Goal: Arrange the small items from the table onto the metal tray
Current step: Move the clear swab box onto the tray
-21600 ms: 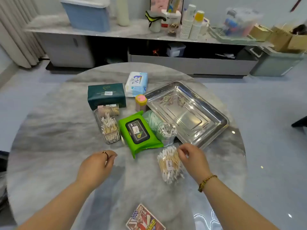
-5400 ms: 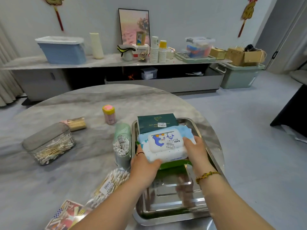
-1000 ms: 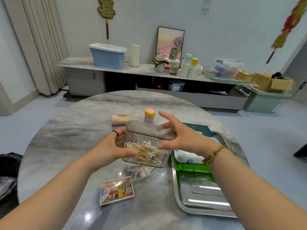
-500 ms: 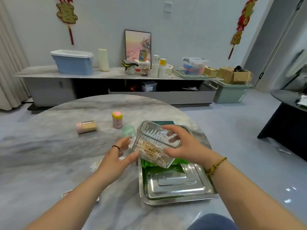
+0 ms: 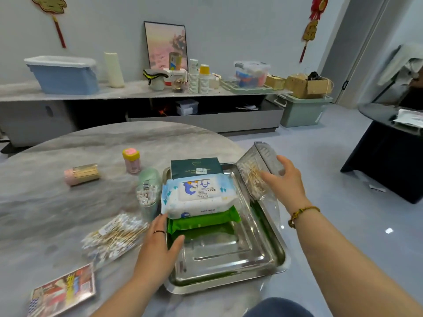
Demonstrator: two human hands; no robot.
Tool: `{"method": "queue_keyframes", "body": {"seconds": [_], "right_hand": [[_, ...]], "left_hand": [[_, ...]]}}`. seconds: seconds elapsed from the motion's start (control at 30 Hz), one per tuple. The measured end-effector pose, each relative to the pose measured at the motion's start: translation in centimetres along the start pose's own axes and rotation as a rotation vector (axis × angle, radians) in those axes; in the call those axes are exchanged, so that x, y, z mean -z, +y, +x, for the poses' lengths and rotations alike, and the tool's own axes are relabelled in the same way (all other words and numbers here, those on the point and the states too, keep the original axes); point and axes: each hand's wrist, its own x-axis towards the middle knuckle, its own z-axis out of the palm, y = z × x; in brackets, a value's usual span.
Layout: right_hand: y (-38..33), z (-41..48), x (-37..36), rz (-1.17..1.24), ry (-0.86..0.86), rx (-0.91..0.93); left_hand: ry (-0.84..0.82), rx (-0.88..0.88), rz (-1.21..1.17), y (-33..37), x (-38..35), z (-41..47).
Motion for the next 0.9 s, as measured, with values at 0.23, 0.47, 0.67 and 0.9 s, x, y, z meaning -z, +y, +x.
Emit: {"method": "queue_keyframes", "body": {"seconds": [0.23,0.47,0.67,0.9], "right_hand": [[0.7,2.8,-4.5,-0.170,0.008,-0.082],[-0.1,3.9,-7.4,-0.363,-0.029,-0.066],[0.7,4.0,-9.0,-0.461,-0.031,-0.113],[1.4,3.9,-7.7,-0.312,-0.241,0.020]], "left_hand": [[0.002,0.045,-0.036,-0.2,-1.3,0.4],[-0.004,0.025,-0.085,-0.7,-1.5,0.3],[0.054,0.009,-0.091,-0.8,-1.3,0.0],[0.033,-0.043,-0.087,-0.5,-1.1,0.8]]}}
